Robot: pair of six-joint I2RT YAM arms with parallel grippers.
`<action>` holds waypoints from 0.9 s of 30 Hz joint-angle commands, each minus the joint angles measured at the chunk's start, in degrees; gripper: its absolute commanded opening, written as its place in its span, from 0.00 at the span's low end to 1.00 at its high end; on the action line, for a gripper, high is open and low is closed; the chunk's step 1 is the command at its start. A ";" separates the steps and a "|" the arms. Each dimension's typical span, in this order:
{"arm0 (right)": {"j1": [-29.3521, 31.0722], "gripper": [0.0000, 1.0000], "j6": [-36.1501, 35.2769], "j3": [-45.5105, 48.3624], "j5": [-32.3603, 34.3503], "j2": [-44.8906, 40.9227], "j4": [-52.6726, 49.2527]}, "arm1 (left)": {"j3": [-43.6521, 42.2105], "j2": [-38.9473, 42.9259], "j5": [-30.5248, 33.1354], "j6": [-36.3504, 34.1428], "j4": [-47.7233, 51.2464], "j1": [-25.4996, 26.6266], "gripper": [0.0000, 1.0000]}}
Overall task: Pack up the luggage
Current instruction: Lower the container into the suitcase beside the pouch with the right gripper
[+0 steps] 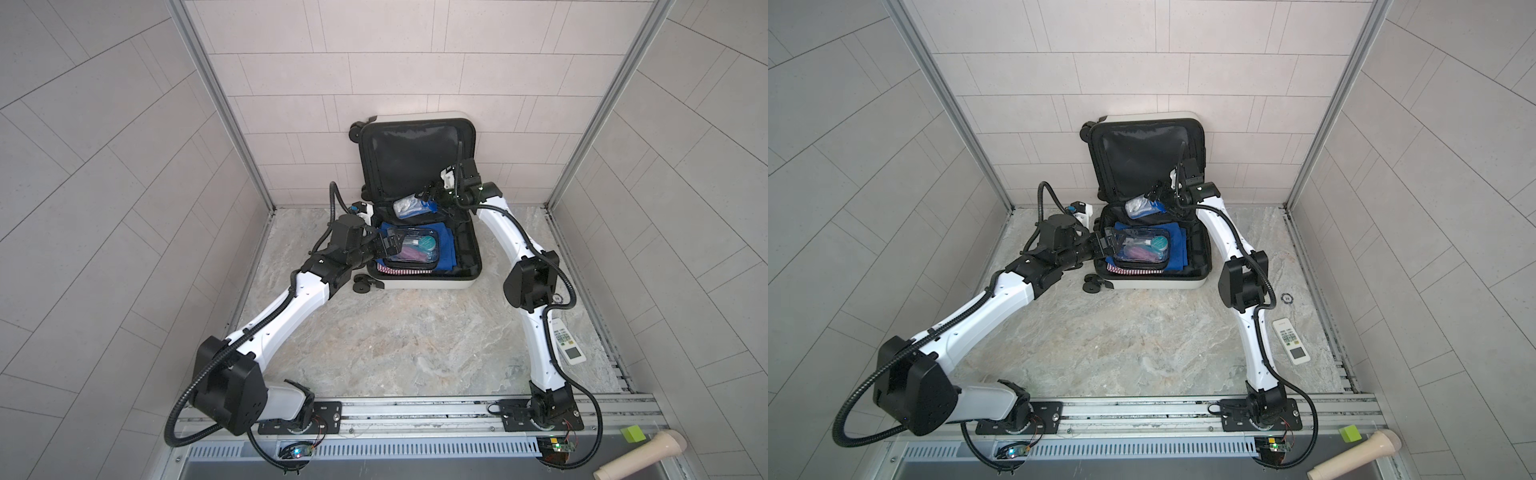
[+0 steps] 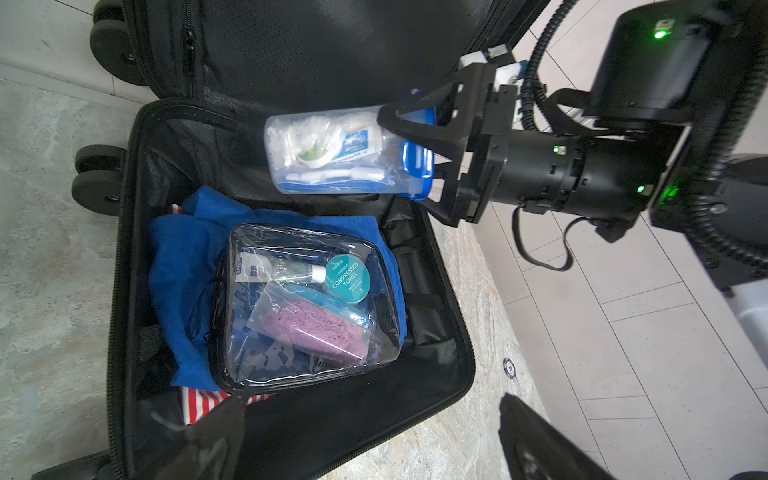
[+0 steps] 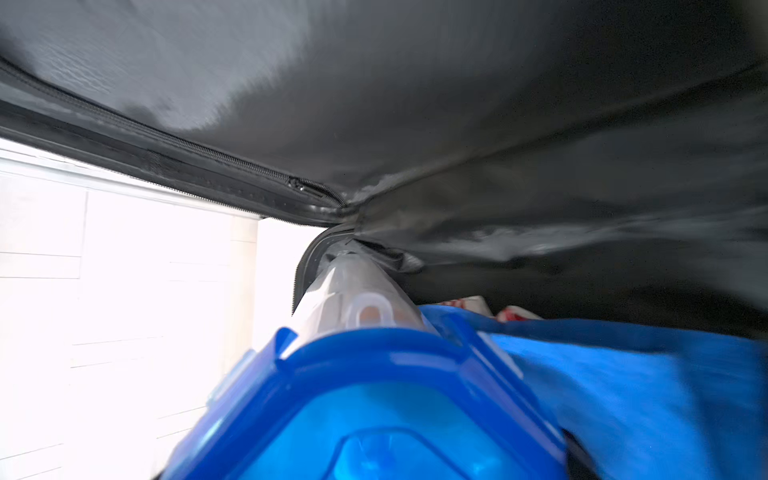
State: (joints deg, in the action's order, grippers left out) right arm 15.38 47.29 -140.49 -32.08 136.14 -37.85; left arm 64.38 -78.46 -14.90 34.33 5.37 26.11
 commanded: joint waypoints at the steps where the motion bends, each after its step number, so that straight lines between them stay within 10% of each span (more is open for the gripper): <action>1: 0.38 0.73 5.08 -2.78 -4.15 1.89 8.40 | 0.68 1.01 -0.18 0.48 -1.25 -0.44 1.00; 27: -0.36 0.99 2.47 -9.28 -1.87 12.37 1.41 | -0.66 3.31 0.54 0.83 0.60 -0.53 1.00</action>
State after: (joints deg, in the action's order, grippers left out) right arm 15.57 52.05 -148.29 -35.05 150.39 -34.81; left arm 63.72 -76.97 -14.92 35.11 5.98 25.89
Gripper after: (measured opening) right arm 0.994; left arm 0.999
